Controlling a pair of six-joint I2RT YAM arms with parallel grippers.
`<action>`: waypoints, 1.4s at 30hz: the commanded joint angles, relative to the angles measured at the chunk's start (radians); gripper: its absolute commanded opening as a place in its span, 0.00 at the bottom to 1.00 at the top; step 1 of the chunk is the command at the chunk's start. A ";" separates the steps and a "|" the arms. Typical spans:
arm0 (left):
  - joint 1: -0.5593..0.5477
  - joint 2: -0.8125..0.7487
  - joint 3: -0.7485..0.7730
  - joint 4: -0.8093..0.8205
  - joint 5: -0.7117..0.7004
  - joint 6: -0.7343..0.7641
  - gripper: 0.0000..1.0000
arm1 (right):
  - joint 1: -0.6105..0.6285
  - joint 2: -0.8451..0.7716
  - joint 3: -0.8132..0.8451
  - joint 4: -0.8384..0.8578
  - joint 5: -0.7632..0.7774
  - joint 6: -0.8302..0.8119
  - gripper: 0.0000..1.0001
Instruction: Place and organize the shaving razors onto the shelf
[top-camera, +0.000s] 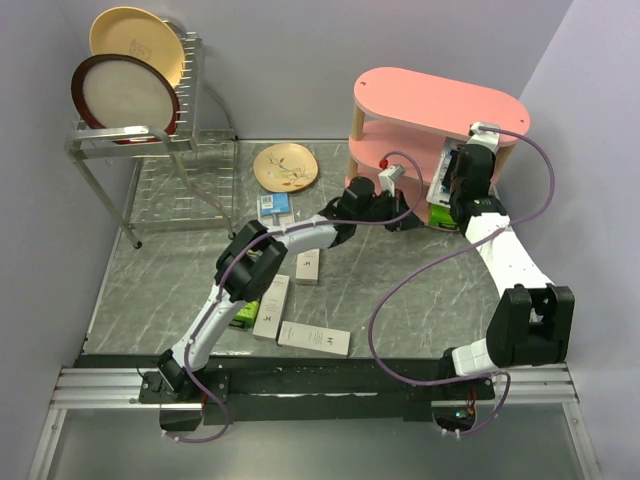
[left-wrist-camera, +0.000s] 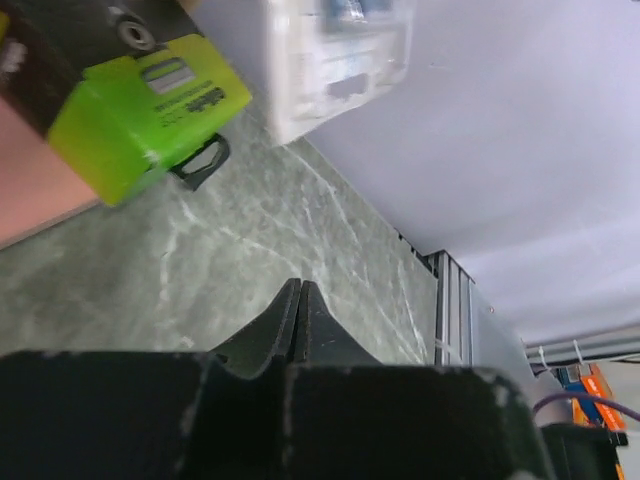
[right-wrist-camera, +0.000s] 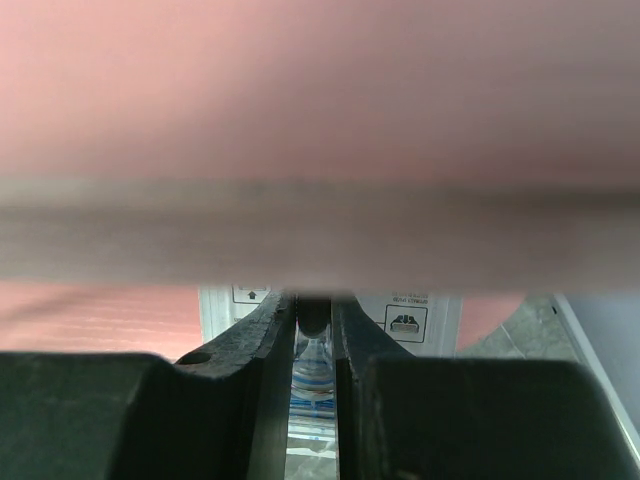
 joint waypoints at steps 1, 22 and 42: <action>-0.057 0.030 0.123 0.113 -0.105 -0.074 0.04 | -0.008 0.025 0.070 0.048 0.000 -0.012 0.15; -0.147 0.179 0.371 -0.037 -0.527 0.024 0.01 | -0.010 0.091 0.128 0.033 -0.014 0.002 0.15; -0.149 0.187 0.403 -0.004 -0.577 0.055 0.01 | -0.010 -0.062 0.160 -0.138 -0.017 0.033 0.80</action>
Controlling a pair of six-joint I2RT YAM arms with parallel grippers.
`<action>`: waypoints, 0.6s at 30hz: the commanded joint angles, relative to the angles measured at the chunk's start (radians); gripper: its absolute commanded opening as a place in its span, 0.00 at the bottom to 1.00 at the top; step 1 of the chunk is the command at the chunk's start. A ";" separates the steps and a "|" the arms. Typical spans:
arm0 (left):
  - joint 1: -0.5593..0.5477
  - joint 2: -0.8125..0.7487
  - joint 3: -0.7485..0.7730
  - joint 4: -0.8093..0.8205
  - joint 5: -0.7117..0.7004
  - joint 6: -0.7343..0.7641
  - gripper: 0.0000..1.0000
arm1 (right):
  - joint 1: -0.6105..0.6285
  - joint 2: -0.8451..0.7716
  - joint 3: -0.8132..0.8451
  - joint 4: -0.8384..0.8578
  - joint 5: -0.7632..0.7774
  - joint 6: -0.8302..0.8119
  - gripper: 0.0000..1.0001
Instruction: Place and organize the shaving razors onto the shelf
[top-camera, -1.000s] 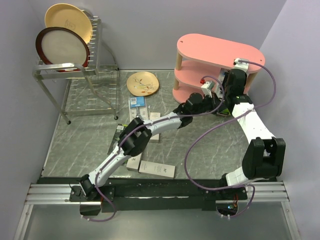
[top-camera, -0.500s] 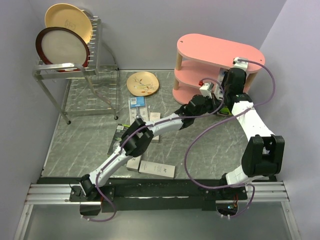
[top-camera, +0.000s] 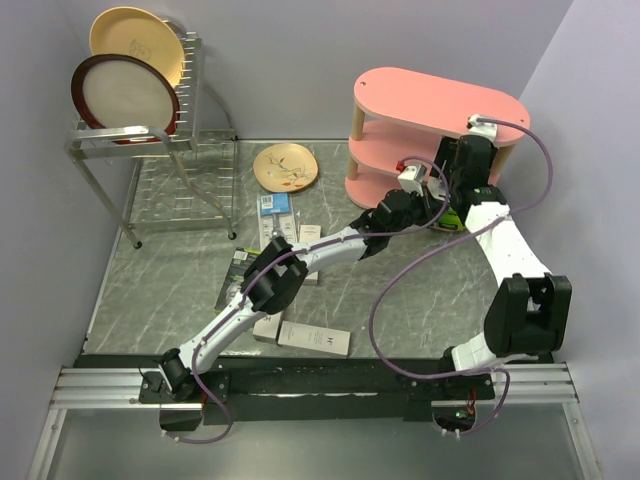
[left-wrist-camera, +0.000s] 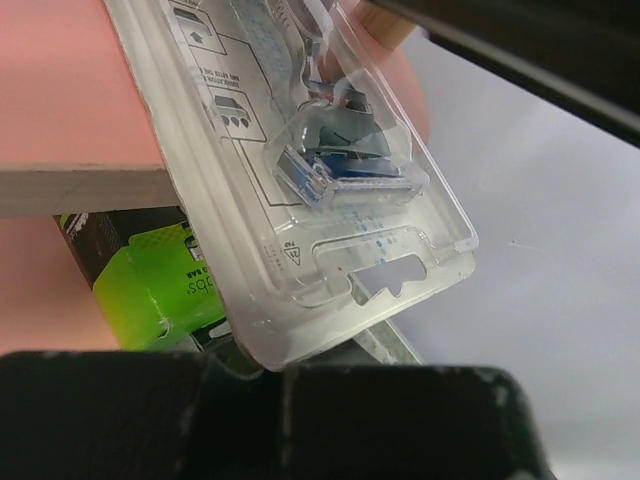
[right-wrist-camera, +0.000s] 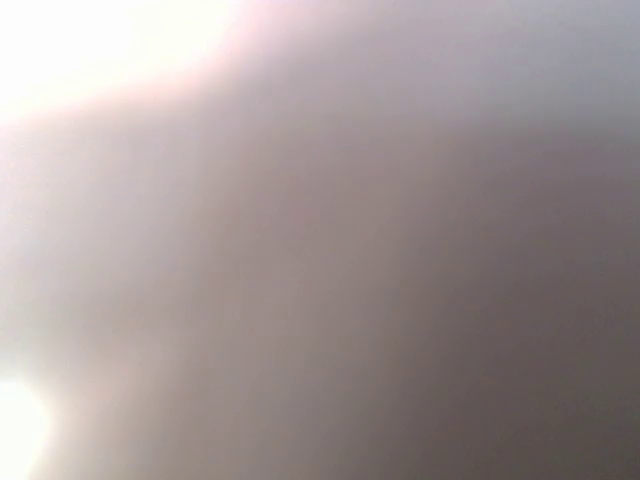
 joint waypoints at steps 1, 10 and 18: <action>-0.005 -0.020 0.040 0.048 -0.012 0.017 0.01 | -0.007 -0.145 0.054 -0.076 -0.001 0.027 0.80; -0.008 -0.017 0.040 0.051 0.000 0.026 0.01 | -0.007 -0.342 -0.005 -0.294 -0.063 0.074 0.80; 0.007 -0.289 -0.341 0.101 0.096 0.042 0.13 | -0.010 -0.481 -0.039 -0.384 -0.031 0.096 0.81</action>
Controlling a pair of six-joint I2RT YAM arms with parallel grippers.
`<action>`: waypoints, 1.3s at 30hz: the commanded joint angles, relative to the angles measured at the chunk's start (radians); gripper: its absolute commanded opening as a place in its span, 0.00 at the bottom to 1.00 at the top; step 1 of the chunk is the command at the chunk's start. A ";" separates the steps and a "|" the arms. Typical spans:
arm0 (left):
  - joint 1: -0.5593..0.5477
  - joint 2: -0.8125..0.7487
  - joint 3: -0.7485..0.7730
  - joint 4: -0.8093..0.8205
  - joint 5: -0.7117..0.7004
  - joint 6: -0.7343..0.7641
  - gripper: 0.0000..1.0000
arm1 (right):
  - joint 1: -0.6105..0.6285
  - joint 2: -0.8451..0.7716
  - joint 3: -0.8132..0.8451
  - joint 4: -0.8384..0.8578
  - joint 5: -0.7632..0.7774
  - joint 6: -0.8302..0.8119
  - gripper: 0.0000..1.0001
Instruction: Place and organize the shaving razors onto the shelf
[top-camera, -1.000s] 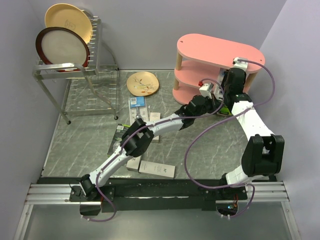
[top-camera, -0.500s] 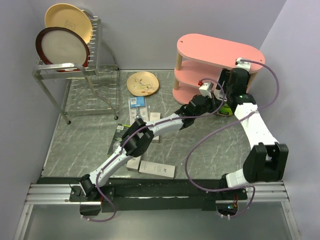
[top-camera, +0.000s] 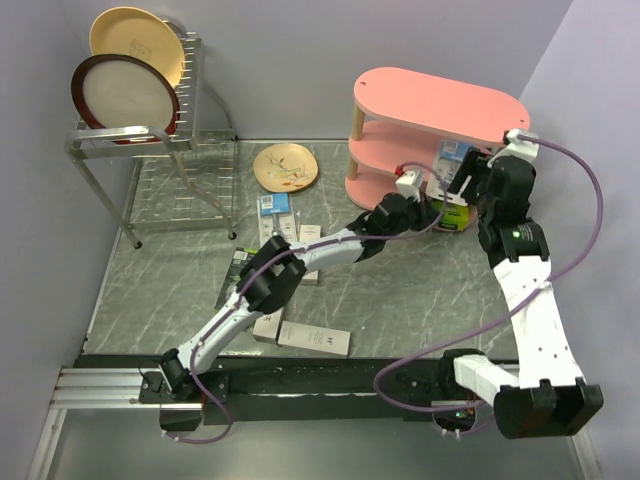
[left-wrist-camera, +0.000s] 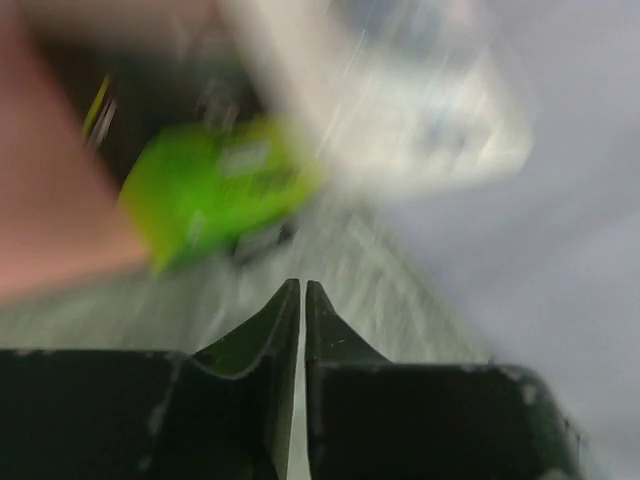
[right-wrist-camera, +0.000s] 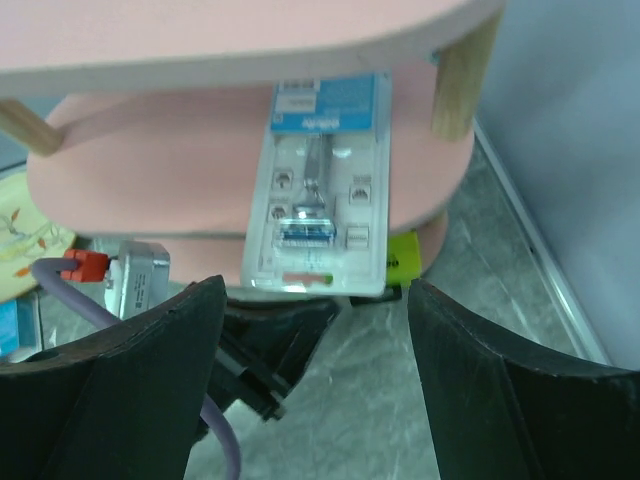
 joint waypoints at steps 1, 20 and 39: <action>0.010 -0.349 -0.410 0.150 0.073 0.045 0.20 | -0.010 -0.059 -0.018 -0.051 0.022 0.014 0.81; 0.371 -1.087 -0.924 -0.759 -0.189 0.310 0.66 | -0.013 -0.080 -0.179 0.076 -0.217 0.137 0.82; 0.530 -0.622 -0.648 -0.744 -0.215 0.290 0.56 | -0.014 -0.152 -0.188 0.023 -0.268 0.096 0.84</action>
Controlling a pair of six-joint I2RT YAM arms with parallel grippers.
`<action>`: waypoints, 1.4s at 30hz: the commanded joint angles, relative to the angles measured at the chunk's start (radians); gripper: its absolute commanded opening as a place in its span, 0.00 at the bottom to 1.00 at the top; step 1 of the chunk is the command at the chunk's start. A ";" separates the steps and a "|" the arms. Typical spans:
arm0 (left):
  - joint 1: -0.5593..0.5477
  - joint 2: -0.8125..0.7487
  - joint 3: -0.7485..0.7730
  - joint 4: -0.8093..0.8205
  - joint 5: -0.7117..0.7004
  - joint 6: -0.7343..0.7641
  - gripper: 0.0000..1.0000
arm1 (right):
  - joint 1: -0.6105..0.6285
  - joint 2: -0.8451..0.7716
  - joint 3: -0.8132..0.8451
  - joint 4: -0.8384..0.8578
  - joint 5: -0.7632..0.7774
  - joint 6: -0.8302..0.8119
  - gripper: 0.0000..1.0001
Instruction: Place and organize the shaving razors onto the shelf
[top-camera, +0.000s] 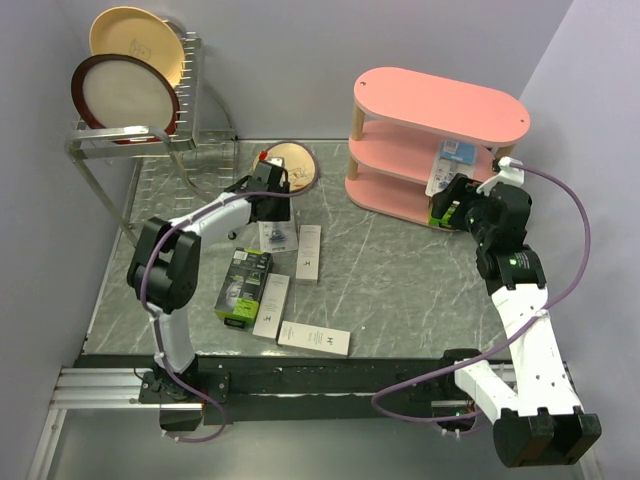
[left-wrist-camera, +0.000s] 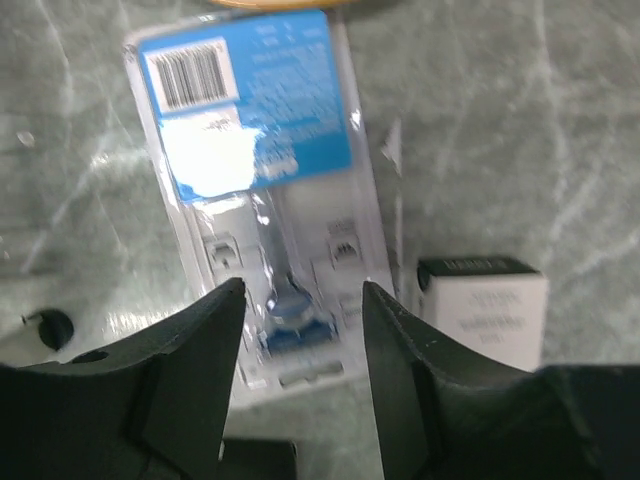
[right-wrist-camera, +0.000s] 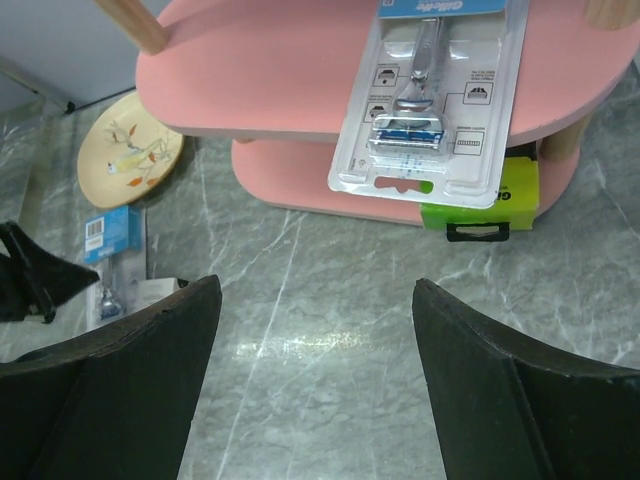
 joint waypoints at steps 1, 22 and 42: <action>0.016 0.070 0.081 0.007 -0.037 -0.008 0.56 | -0.006 0.005 0.011 0.005 -0.013 -0.021 0.84; 0.016 0.008 -0.042 0.046 0.103 0.169 0.01 | -0.007 0.034 0.263 -0.059 0.092 -0.151 0.87; -0.191 -0.120 0.350 -0.207 0.381 0.339 0.01 | -0.150 -0.024 0.240 0.020 0.244 -0.133 0.92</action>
